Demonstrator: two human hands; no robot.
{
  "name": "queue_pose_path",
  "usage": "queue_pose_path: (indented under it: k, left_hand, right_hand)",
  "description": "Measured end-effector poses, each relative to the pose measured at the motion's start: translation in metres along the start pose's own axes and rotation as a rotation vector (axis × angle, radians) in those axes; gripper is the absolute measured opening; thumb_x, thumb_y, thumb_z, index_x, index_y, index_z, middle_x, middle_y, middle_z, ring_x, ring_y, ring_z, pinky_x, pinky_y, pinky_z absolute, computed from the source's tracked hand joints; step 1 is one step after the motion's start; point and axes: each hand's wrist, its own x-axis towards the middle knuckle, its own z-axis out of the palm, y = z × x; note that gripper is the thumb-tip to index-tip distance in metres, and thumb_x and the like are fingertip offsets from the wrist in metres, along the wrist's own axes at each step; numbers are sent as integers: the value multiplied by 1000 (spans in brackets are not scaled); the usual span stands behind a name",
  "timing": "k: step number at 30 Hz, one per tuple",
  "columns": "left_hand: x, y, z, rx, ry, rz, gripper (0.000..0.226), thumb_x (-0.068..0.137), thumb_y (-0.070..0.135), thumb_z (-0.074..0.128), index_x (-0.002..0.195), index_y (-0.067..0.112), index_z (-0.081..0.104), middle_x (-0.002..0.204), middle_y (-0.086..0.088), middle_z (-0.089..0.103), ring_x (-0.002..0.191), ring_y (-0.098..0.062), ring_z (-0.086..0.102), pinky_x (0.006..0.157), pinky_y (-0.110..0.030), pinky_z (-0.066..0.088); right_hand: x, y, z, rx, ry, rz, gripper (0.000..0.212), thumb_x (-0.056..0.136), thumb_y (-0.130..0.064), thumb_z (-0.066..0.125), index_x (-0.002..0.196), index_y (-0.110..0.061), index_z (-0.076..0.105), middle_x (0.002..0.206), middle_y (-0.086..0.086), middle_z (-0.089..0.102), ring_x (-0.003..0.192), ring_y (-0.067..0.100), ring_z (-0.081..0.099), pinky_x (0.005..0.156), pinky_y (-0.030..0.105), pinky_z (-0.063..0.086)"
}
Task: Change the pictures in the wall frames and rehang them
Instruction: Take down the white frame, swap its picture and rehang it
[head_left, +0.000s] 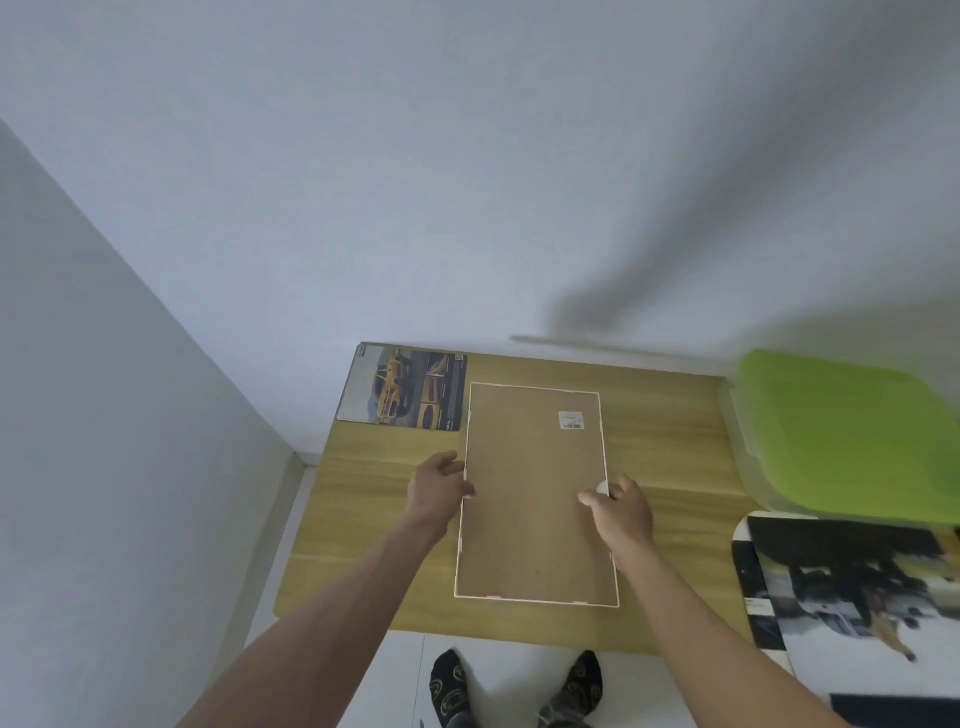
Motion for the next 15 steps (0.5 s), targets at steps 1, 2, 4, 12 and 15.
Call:
queue_pose_path:
  k: [1,2,4,12,15]
  left_hand:
    - [0,2,-1,-26,-2,-4,68,67,-13,72,130,4,56,111,-9,68,100,-27,66,91,-42,56]
    - [2,3,-2,-42,-5,-16,65,67,-12,75,128,4,57,106,-10,68,97,-29,67,88,-42,57]
    - [-3,12,-2,-45,-49,-24,51,68,-7,79,115,2,62,100,-13,69,95,-32,69,89,-44,56]
    - [-30,54,8,49,-173,107,24,79,0,76,98,9,65,96,-15,73,80,-22,71,67,-27,58]
    - [-44,67,19,94,-133,191,14,77,-2,74,87,7,73,91,-14,76,83,-26,74,73,-33,61]
  right_hand:
    - [1,0,-3,-2,23,-9,41,80,-14,71,119,-6,61,120,11,67,102,29,63,71,28,46]
    - [1,-1,-7,3,31,-21,29,80,-12,71,108,-7,65,110,10,70,91,26,63,63,25,44]
    - [-2,-6,-16,23,21,-54,23,80,-10,72,103,-14,68,102,2,71,85,19,62,61,21,42]
    - [-4,-22,-55,41,-6,-124,34,77,-13,75,110,-16,68,100,-8,70,90,9,64,70,24,45]
    - [-6,-28,-73,11,-43,-173,40,81,-13,73,121,-16,65,106,-7,69,93,10,64,69,20,45]
